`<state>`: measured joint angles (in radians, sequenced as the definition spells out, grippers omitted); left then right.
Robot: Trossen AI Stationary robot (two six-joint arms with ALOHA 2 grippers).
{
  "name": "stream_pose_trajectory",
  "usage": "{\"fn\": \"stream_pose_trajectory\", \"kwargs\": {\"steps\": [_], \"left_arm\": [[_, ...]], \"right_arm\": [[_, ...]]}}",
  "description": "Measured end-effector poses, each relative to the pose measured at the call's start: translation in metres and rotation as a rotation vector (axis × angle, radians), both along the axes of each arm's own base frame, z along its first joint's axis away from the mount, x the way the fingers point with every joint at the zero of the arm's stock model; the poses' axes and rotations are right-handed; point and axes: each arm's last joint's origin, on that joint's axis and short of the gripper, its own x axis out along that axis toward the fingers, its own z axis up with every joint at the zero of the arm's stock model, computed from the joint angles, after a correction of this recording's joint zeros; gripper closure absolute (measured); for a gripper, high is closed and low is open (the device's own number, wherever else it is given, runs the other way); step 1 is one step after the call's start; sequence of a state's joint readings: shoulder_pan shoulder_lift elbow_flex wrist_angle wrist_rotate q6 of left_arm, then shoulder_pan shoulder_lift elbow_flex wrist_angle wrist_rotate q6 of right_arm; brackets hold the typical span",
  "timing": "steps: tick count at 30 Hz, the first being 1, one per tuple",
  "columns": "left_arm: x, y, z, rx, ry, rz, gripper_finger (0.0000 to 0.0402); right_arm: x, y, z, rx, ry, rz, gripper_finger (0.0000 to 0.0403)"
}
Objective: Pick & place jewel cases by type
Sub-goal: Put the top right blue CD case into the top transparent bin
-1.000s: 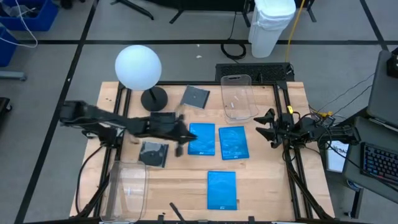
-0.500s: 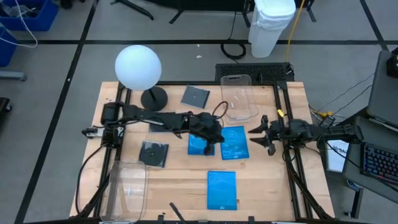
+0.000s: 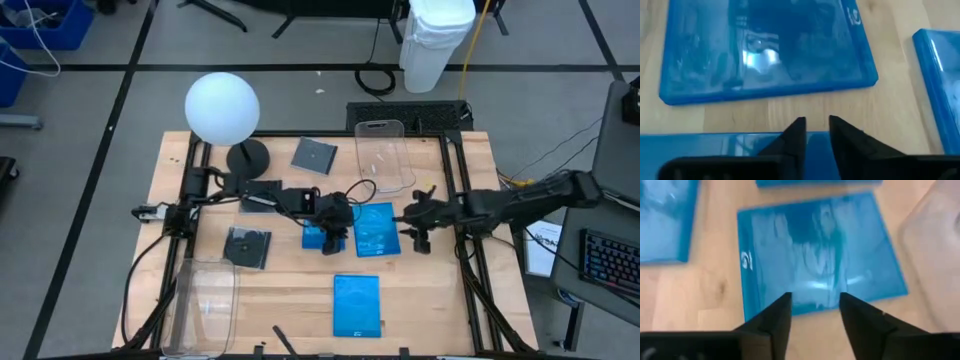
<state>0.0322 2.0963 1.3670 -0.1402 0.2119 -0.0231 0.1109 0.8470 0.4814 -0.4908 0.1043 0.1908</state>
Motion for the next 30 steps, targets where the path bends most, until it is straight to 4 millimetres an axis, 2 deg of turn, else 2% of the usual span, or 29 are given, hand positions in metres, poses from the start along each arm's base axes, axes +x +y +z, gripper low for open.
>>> {"fn": "stream_pose_trajectory", "kwargs": {"steps": [6,10,18,22,30], "left_arm": [[0.004,0.000,-0.003,0.000,-0.029,0.018,0.0223],[0.004,0.000,-0.003,-0.006,-0.033,0.026,0.0198],[0.011,0.000,-0.033,-0.044,-0.011,0.039,0.0195],[0.014,0.000,-0.048,-0.082,-0.002,0.034,0.0195],[0.014,0.001,-0.048,-0.084,-0.016,0.040,0.0195]], "right_arm": [[0.011,0.003,-0.029,-0.013,0.239,-0.015,0.0174],[0.014,0.003,-0.041,-0.019,0.317,-0.023,0.0159],[0.020,0.004,-0.060,-0.010,0.322,-0.042,0.0162],[0.022,0.005,-0.059,0.006,0.278,-0.044,0.0161],[0.023,0.006,-0.047,-0.019,0.152,0.010,0.0171]]}}
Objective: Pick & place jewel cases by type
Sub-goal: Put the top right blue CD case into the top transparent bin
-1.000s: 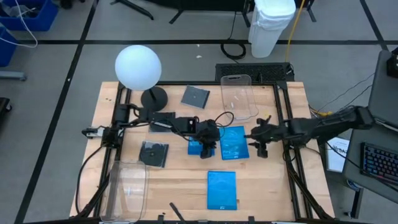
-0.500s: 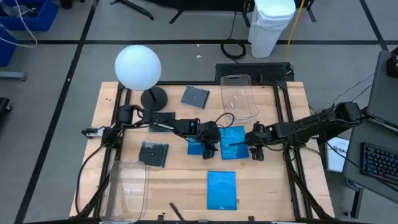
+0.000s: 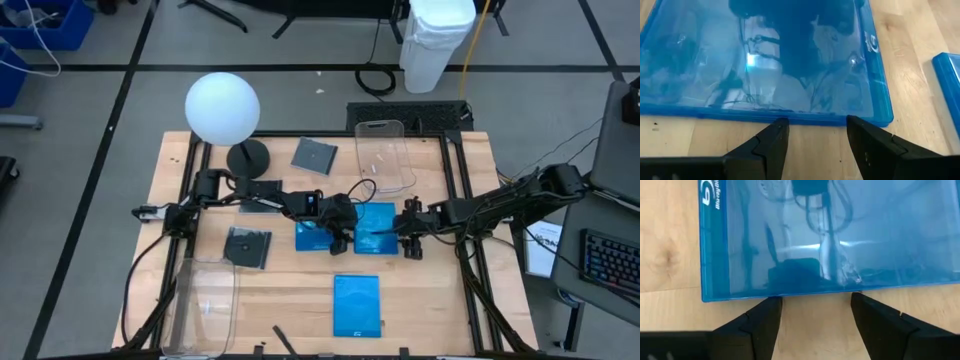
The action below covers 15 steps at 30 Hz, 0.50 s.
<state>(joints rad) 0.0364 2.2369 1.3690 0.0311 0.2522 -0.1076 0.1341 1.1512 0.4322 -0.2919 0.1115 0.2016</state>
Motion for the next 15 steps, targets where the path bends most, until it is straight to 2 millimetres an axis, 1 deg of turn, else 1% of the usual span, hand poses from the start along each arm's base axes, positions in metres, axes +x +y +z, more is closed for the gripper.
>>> {"fn": "stream_pose_trajectory", "kwargs": {"steps": [3,8,15], "left_arm": [[0.001,0.000,0.000,-0.005,-0.013,-0.002,0.0195],[0.001,0.001,0.000,-0.006,-0.014,-0.002,0.0195],[0.001,0.002,0.001,-0.012,-0.017,-0.003,0.0195]], "right_arm": [[-0.003,0.000,0.008,0.025,-0.042,-0.018,0.0178],[-0.007,0.003,0.016,0.016,-0.083,-0.012,0.0185],[-0.009,0.007,0.021,0.015,-0.104,-0.005,0.0186]]}}
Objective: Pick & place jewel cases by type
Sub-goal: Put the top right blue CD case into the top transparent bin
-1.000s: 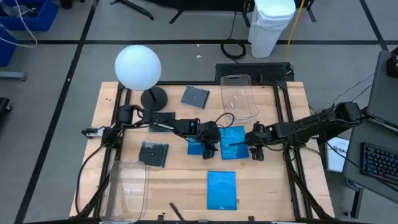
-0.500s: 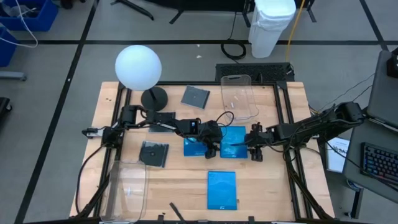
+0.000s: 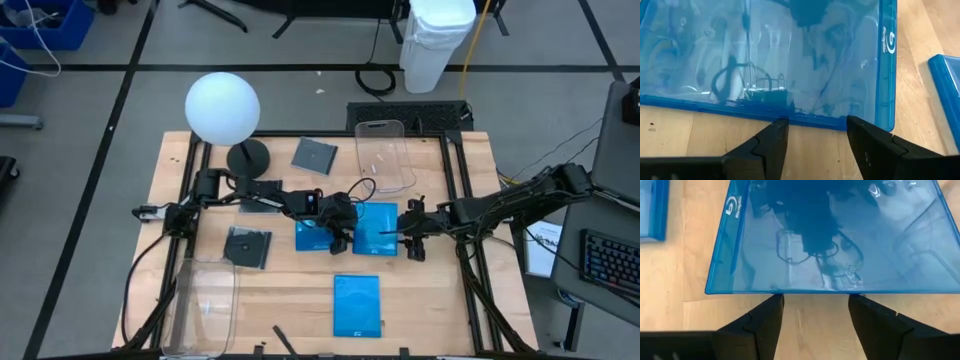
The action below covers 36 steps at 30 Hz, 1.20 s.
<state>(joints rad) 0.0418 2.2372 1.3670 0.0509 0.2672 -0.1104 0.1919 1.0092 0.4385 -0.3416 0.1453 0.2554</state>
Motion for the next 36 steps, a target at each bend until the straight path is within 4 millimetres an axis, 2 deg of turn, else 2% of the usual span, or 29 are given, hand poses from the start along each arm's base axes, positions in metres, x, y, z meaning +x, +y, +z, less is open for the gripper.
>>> {"fn": "stream_pose_trajectory", "kwargs": {"steps": [13,14,16,17,19,22,25,29,33,36], "left_arm": [[0.000,0.000,0.000,0.003,-0.003,-0.003,0.0195],[0.000,0.000,0.000,0.004,-0.003,-0.004,0.0195],[0.003,-0.001,0.001,0.008,-0.036,-0.009,0.0195],[0.005,-0.002,0.001,0.015,-0.056,-0.010,0.0195],[0.004,-0.002,0.001,0.014,-0.048,-0.010,0.0195],[0.005,-0.003,0.002,0.009,-0.064,-0.015,0.0195],[0.005,-0.003,0.001,0.010,-0.064,-0.014,0.0195],[0.005,-0.003,0.002,0.009,-0.064,-0.015,0.0195],[0.005,-0.003,0.002,-0.008,-0.070,-0.014,0.0195],[0.005,-0.004,0.002,-0.040,-0.077,-0.038,0.0195]], "right_arm": [[0.000,0.002,0.003,0.024,-0.020,0.022,0.0186],[0.002,0.003,0.005,0.040,-0.051,0.030,0.0186],[0.021,0.008,0.027,0.109,-0.319,0.064,0.0186],[0.025,0.009,0.036,0.124,-0.396,0.074,0.0186],[0.025,0.012,0.043,0.137,-0.465,0.103,0.0186],[0.022,0.017,0.037,0.122,-0.446,0.168,0.0186],[0.025,0.019,0.048,0.107,-0.524,0.178,0.0186],[0.022,0.018,0.035,0.081,-0.429,0.167,0.0186],[0.021,0.020,0.039,0.119,-0.444,0.155,0.0187],[0.011,0.023,0.027,0.153,-0.308,0.121,0.0192]]}}
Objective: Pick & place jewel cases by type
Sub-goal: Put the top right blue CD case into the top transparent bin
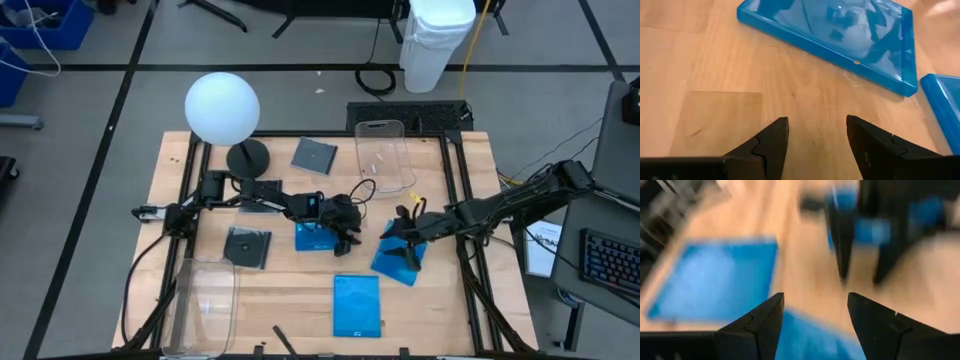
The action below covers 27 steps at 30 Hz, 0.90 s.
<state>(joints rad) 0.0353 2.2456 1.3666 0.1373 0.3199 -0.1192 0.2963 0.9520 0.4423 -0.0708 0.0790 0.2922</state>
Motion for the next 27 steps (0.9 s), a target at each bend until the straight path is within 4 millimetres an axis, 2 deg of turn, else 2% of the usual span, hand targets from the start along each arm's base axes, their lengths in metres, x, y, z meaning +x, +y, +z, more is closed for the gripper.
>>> {"fn": "stream_pose_trajectory", "kwargs": {"steps": [3,7,16,21,25,27], "left_arm": [[0.000,-0.007,0.000,-0.017,-0.003,-0.038,0.0195],[0.001,-0.016,0.001,-0.020,-0.008,-0.072,0.0195],[0.012,-0.029,0.017,0.034,-0.048,-0.151,0.0195],[0.013,-0.029,0.018,0.096,-0.057,-0.136,0.0195],[0.014,-0.023,0.014,0.097,-0.053,-0.120,0.0195],[0.013,-0.020,0.012,0.097,-0.034,-0.105,0.0195]], "right_arm": [[-0.010,0.006,-0.003,0.080,0.103,-0.039,0.0199],[-0.029,0.015,-0.014,0.208,0.331,-0.107,0.0210],[-0.055,0.035,-0.019,0.464,0.701,-0.249,0.0237],[-0.063,0.035,-0.038,0.428,0.737,-0.346,0.0244],[-0.065,0.031,-0.054,0.428,0.693,-0.391,0.0244],[-0.061,0.031,-0.058,0.461,0.616,-0.390,0.0243]]}}
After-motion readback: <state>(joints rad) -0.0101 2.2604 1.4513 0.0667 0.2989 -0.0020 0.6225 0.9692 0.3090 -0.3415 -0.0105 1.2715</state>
